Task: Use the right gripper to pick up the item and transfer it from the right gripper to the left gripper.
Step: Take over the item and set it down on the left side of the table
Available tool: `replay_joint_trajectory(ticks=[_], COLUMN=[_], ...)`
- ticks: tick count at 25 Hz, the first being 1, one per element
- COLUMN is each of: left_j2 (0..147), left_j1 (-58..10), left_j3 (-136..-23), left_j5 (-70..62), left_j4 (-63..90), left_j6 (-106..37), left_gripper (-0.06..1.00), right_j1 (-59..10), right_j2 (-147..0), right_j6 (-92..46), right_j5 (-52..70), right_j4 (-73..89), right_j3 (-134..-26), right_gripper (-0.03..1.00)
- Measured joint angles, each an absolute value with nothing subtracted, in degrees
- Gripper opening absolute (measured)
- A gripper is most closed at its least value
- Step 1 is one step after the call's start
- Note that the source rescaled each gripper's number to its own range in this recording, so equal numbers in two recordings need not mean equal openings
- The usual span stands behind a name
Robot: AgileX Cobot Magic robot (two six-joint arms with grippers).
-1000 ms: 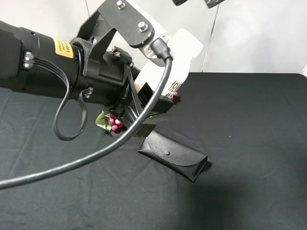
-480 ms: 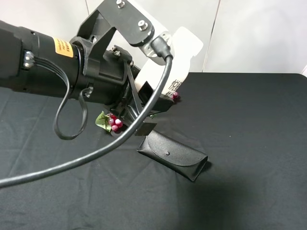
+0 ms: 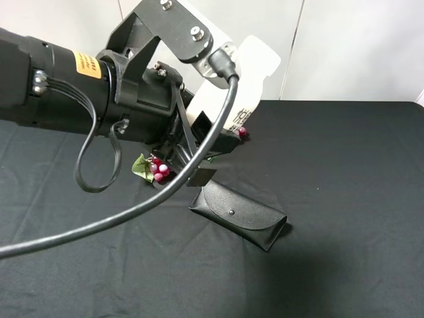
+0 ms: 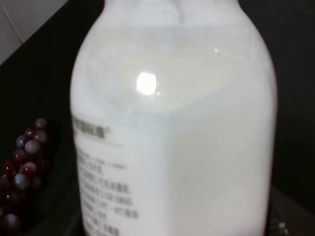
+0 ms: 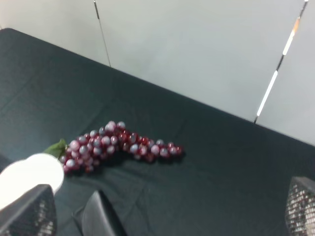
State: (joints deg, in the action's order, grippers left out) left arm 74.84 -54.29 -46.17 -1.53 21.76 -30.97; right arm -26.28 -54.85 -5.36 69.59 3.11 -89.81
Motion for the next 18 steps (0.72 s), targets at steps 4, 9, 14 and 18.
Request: replay_joint_trajectory(ticks=[4,9,14,18], left_j2=[74.8,74.8,74.8,74.8], left_j1=[-54.3,-54.3,-54.3,-54.3], left_j3=[-46.2,-46.2,-46.2,-46.2], left_j5=[-1.5,-1.5,-1.5,-1.5], left_j4=[21.8,21.8,21.8,21.8], left_j6=[-31.0,-31.0,-31.0,-31.0], left_gripper=[0.03,0.03,0.03,0.03], right_j1=[-26.3,-26.3,-26.3,-26.3], right_j2=[-47.8,-38.0,-29.2,-23.6], right_j6=[-4.0,-3.2,-2.6,-1.3], right_j5=[69.6,69.7,69.7,69.8], right_j4=[1.6,0.5,0.5,0.7], right_j3=[-80.9,-67.0,-53.9,-45.3], right_gripper=[1.0,1.0,1.0,1.0])
